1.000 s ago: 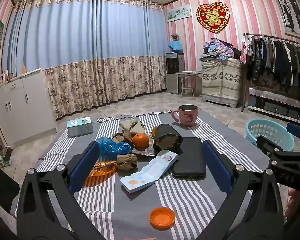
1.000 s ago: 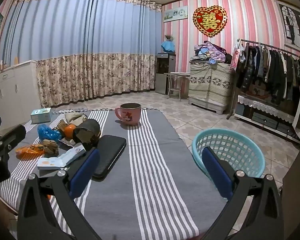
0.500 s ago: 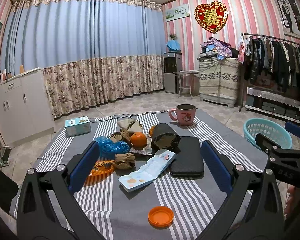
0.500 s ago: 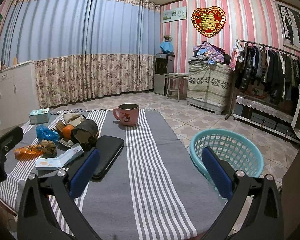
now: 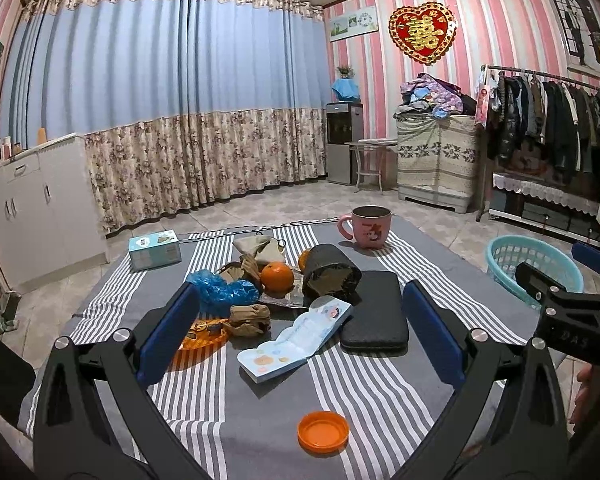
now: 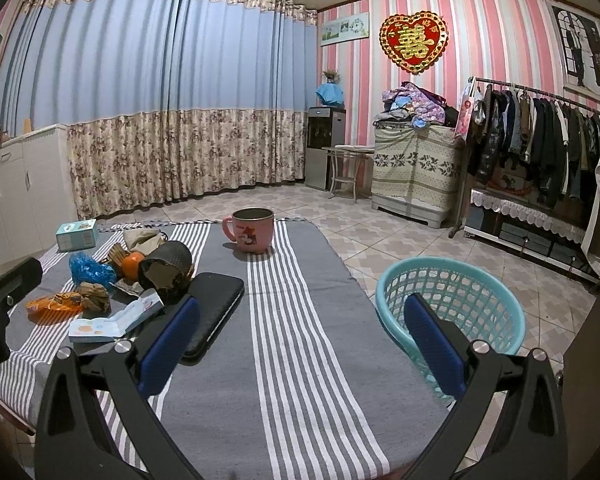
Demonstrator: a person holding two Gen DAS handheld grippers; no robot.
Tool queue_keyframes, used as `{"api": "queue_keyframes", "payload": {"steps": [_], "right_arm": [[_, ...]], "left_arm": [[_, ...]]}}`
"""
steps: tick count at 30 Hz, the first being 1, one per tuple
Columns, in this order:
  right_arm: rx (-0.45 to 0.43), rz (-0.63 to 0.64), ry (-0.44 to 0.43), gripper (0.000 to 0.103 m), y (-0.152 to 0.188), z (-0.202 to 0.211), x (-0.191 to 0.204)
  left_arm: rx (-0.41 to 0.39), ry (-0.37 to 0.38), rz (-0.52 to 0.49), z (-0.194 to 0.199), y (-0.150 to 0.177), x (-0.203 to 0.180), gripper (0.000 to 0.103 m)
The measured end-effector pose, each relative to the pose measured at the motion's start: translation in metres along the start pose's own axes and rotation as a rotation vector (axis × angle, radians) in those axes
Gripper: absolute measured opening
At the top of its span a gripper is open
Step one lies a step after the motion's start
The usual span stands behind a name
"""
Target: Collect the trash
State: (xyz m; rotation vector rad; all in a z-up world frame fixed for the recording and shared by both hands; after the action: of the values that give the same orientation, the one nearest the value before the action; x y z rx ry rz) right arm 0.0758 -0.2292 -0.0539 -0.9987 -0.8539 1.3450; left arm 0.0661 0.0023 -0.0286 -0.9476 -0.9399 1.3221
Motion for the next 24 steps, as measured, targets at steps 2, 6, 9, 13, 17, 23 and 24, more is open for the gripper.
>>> {"api": "queue_keyframes", "payload": {"steps": [2,6,9,13,17,23,24], "right_arm": [[-0.002,0.001,0.001,0.099,0.0003,0.0001,-0.0001],[-0.005,-0.001,-0.003,0.099,-0.0006,0.0002,0.0001],[-0.002,-0.003,-0.005,0.099,-0.0003,0.0001,-0.001],[0.001,-0.003,-0.008,0.099,-0.0004,0.0003,-0.0011],[0.0,-0.003,-0.008,0.099,-0.0005,0.0001,-0.0005],[0.0,-0.005,-0.008,0.099,0.0,0.0001,-0.0005],[-0.001,-0.005,-0.009,0.099,-0.0004,0.0004,0.0]], "left_arm": [[0.003,-0.003,0.001,-0.0007,-0.0002,0.0017,0.098],[0.008,-0.004,0.004,-0.0019,-0.0013,0.0041,0.098],[0.006,-0.008,-0.001,-0.0026,-0.0009,0.0036,0.098],[0.006,-0.009,0.001,-0.003,-0.0007,0.0041,0.098],[0.01,-0.013,0.004,-0.0055,-0.0005,0.0051,0.098],[0.012,-0.014,0.007,-0.0075,0.0,0.0065,0.098],[0.01,-0.016,0.007,-0.0077,0.0,0.0069,0.098]]}}
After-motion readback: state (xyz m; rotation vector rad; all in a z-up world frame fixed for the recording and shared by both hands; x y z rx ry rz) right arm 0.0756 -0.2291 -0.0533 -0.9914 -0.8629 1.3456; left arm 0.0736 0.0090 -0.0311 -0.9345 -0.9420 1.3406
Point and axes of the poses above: each gripper's, at about its wrist camera, not at the fingertips, and z roughly against the way its jaws point, x to its left, y to its underside, the point moved 7 cm from there along -z, roughly the way its jaws point, and after that the axes turned 3 degrees about z, right-handed, at the moved point
